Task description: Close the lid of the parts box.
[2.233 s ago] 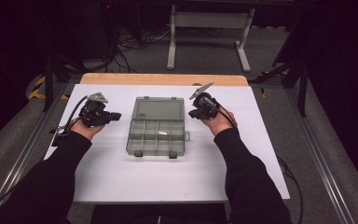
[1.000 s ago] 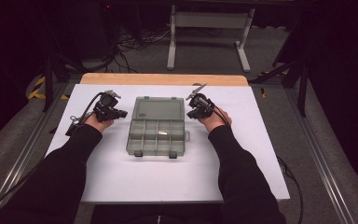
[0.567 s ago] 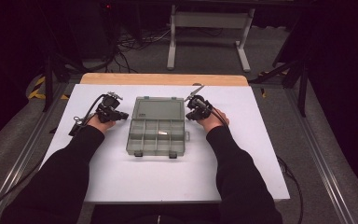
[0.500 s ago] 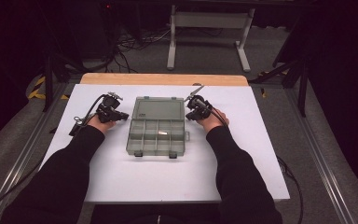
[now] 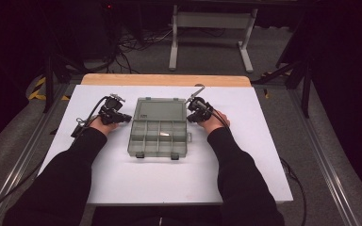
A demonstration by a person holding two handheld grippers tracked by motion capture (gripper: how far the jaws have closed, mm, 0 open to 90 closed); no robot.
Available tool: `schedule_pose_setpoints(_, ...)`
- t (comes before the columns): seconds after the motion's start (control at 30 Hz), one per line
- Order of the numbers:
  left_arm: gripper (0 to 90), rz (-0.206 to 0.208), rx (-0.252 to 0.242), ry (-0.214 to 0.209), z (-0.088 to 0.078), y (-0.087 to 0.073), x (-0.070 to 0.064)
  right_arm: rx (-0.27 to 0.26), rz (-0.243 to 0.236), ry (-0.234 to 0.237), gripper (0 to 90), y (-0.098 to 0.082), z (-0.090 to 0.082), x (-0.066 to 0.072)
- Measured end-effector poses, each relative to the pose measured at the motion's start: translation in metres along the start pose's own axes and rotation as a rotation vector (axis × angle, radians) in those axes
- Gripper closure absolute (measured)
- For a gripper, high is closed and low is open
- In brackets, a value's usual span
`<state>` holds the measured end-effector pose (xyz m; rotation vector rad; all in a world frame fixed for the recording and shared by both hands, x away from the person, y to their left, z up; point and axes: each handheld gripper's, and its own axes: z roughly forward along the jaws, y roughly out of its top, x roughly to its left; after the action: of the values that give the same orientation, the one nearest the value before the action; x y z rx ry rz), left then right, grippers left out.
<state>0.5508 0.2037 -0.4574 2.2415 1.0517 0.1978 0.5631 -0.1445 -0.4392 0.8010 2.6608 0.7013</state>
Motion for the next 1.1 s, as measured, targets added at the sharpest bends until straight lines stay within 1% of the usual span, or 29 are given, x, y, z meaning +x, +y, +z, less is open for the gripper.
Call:
schedule_pose_setpoints(0.13,90.0,0.006,-0.001,0.003,0.0002,0.0001,-0.0007,-0.001,-0.002,0.000,90.0,0.0000,0.0004,-0.0001)
schedule_pose_setpoints(0.2,90.0,0.004,-0.003,-0.005,0.0009,0.0003,-0.0010,-0.002,0.004,0.002,90.0,-0.0001,0.0005,-0.0001)
schedule_pose_setpoints(0.23,90.0,0.009,-0.004,-0.002,0.0009,0.0004,-0.0010,-0.002,0.004,0.002,90.0,-0.0001,0.0006,0.0000)
schedule_pose_setpoints(0.27,90.0,0.007,-0.007,-0.011,0.0015,0.0003,-0.0016,-0.001,0.000,0.001,90.0,-0.0001,0.0006,-0.0002)
schedule_pose_setpoints(0.37,90.0,0.017,-0.008,-0.011,0.0022,0.0007,-0.0032,-0.003,0.002,0.000,90.0,-0.0001,0.0007,0.0001)
schedule_pose_setpoints(0.4,90.0,0.019,-0.008,-0.017,0.0026,0.0008,-0.0037,-0.003,0.002,0.000,90.0,-0.0002,0.0007,0.0001)
schedule_pose_setpoints(0.53,90.0,0.023,-0.009,-0.010,0.0030,0.0012,-0.0046,0.000,-0.005,-0.005,90.0,0.0003,0.0008,0.0007)
schedule_pose_setpoints(0.8,90.0,0.020,-0.007,-0.012,0.0035,0.0015,-0.0053,0.000,-0.007,-0.009,90.0,0.0006,0.0011,0.0011)
schedule_pose_setpoints(0.93,90.0,0.021,-0.006,-0.006,0.0037,0.0020,-0.0058,-0.002,-0.010,-0.015,90.0,0.0014,0.0019,0.0014)
schedule_pose_setpoints(0.97,90.0,0.026,-0.010,0.004,0.0039,0.0022,-0.0058,-0.002,-0.010,-0.017,90.0,0.0016,0.0020,0.0015)
schedule_pose_setpoints(1.03,90.0,0.026,-0.008,0.007,0.0039,0.0025,-0.0062,-0.001,-0.013,-0.020,90.0,0.0018,0.0020,0.0013)
schedule_pose_setpoints(1.1,90.0,0.021,-0.009,0.002,0.0044,0.0027,-0.0065,-0.005,-0.011,-0.020,90.0,0.0020,0.0025,0.0007)
